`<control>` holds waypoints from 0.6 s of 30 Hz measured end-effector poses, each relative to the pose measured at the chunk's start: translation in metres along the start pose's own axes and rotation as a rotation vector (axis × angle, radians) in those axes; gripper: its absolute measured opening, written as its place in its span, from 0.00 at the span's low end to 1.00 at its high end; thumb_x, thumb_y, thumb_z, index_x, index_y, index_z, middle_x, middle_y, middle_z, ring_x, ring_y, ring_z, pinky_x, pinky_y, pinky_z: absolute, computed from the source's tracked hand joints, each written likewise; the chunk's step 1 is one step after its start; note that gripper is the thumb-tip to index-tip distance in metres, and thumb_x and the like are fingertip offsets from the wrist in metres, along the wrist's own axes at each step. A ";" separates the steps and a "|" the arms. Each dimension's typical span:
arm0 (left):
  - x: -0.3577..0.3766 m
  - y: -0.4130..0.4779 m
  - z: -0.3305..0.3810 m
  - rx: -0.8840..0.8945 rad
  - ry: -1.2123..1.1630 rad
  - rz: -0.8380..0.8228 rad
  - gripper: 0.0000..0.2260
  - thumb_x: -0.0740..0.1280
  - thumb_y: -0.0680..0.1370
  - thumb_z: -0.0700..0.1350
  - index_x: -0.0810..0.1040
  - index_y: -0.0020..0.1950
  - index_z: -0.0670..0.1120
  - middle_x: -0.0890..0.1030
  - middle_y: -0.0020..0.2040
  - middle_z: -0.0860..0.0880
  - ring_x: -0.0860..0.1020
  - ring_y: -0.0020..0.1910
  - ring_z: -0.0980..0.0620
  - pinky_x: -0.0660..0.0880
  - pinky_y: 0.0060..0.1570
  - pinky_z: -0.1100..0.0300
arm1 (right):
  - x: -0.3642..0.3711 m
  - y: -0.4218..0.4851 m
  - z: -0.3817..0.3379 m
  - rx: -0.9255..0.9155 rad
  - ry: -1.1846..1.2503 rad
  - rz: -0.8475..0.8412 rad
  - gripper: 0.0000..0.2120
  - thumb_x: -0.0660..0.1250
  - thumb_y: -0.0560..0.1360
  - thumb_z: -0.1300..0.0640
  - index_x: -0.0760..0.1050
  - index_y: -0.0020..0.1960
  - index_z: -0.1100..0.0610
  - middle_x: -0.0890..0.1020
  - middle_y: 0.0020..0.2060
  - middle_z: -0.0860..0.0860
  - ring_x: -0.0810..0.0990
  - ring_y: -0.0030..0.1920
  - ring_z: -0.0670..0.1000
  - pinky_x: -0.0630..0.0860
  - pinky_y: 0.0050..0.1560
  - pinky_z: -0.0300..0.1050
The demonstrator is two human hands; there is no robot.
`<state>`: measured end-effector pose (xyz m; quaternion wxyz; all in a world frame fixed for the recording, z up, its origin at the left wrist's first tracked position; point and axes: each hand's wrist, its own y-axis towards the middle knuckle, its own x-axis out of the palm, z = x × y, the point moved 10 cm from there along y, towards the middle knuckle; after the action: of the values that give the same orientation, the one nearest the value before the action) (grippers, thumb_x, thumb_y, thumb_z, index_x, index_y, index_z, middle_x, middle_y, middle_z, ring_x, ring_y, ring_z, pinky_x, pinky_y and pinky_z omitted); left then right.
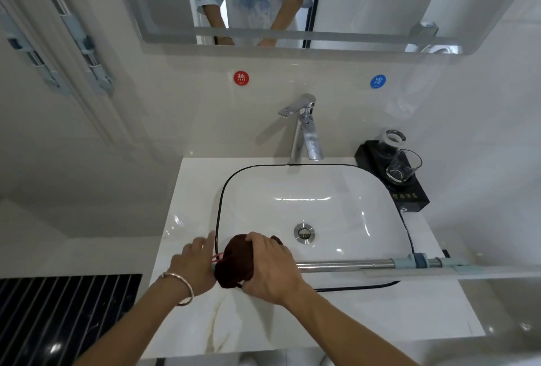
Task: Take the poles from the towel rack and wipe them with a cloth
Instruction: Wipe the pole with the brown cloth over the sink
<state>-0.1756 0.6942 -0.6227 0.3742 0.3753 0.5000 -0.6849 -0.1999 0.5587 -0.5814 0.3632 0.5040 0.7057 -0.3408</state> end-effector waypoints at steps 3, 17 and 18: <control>-0.022 -0.007 0.042 0.254 -0.239 -0.089 0.43 0.65 0.73 0.39 0.37 0.76 0.49 0.46 0.76 0.53 0.50 0.75 0.51 0.59 0.71 0.57 | 0.001 -0.004 -0.004 -0.043 0.005 0.034 0.32 0.72 0.65 0.51 0.63 0.65 0.55 0.75 0.60 0.51 0.74 0.60 0.55 0.68 0.61 0.49; 0.006 0.023 0.066 0.139 0.066 -0.120 0.39 0.64 0.74 0.52 0.42 0.77 0.52 0.69 0.65 0.48 0.75 0.59 0.51 0.71 0.57 0.60 | -0.030 -0.010 0.034 -0.014 0.010 -0.203 0.45 0.75 0.66 0.39 0.61 0.74 0.59 0.63 0.73 0.54 0.60 0.73 0.53 0.57 0.73 0.46; 0.007 0.025 0.066 0.121 0.071 -0.129 0.40 0.65 0.72 0.54 0.44 0.77 0.52 0.70 0.64 0.48 0.75 0.58 0.51 0.72 0.57 0.60 | -0.036 -0.012 0.039 -0.004 -0.003 -0.204 0.43 0.74 0.66 0.38 0.63 0.73 0.58 0.63 0.73 0.54 0.60 0.72 0.53 0.57 0.72 0.47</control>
<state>-0.1653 0.6242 -0.6244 0.2881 0.3883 0.4938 -0.7227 -0.1965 0.5062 -0.5693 0.3286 0.4284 0.7534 -0.3753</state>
